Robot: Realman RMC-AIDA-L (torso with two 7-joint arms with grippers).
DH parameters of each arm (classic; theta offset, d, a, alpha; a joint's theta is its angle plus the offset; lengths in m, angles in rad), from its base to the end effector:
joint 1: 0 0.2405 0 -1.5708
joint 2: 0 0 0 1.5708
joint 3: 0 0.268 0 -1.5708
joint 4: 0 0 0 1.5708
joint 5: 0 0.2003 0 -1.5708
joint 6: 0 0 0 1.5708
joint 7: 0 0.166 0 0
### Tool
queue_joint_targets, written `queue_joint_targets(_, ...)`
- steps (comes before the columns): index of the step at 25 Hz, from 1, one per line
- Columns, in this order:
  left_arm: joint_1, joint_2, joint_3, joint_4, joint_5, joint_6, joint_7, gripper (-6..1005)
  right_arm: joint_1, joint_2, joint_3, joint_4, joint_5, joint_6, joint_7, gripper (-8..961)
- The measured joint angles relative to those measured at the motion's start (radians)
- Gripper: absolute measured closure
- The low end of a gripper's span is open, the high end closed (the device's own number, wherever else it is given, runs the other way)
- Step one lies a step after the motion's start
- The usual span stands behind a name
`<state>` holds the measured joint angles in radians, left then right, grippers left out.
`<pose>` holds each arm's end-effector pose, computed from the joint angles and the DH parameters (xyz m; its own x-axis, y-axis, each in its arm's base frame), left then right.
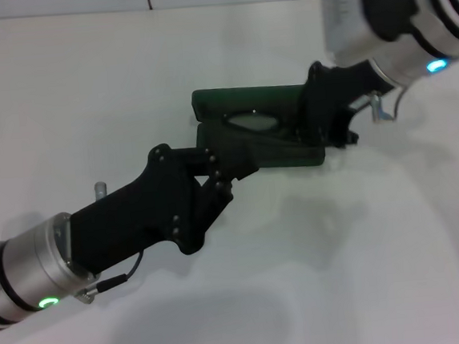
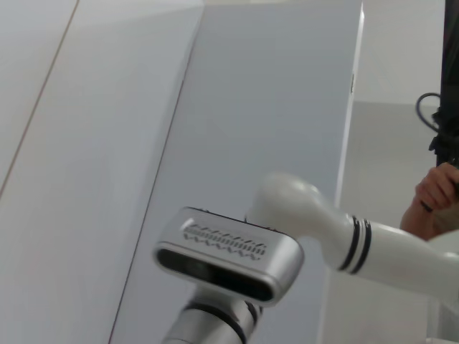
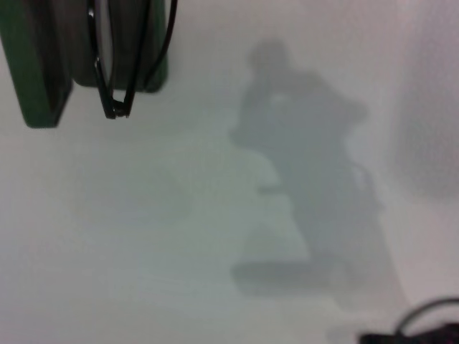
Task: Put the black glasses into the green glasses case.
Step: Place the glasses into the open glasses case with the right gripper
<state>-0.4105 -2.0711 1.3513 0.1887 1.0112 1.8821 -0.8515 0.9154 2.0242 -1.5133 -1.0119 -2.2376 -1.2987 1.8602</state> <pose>-0.2195 0.2449 -0.0445 0.3997 0.1199 0.9088 0.3071 -0.9516 -0.0095 0.1042 0.4017 -0.0752 0.9686 0.1326 0.2105 0.1641 -0.9764 -0.1402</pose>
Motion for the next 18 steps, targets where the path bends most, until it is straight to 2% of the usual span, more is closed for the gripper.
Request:
queue_joint_targets(8, 0.015, -0.010, 0.000, -0.003, 0.005, -0.002, 0.021, 976, 0.113, 0.004, -0.159, 0.102, -0.082, 0.123, 0.034, 741)
queue_joint_targets(14, 0.019, -0.013, 0.000, -0.006, 0.006, -0.004, 0.021, 976, 0.123, 0.004, -0.323, 0.115, -0.078, 0.254, 0.075, 737)
queue_joint_targets(18, 0.019, -0.014, 0.001, -0.007, 0.006, -0.004, 0.022, 976, 0.115, 0.004, -0.385, 0.119, -0.082, 0.336, 0.086, 735)
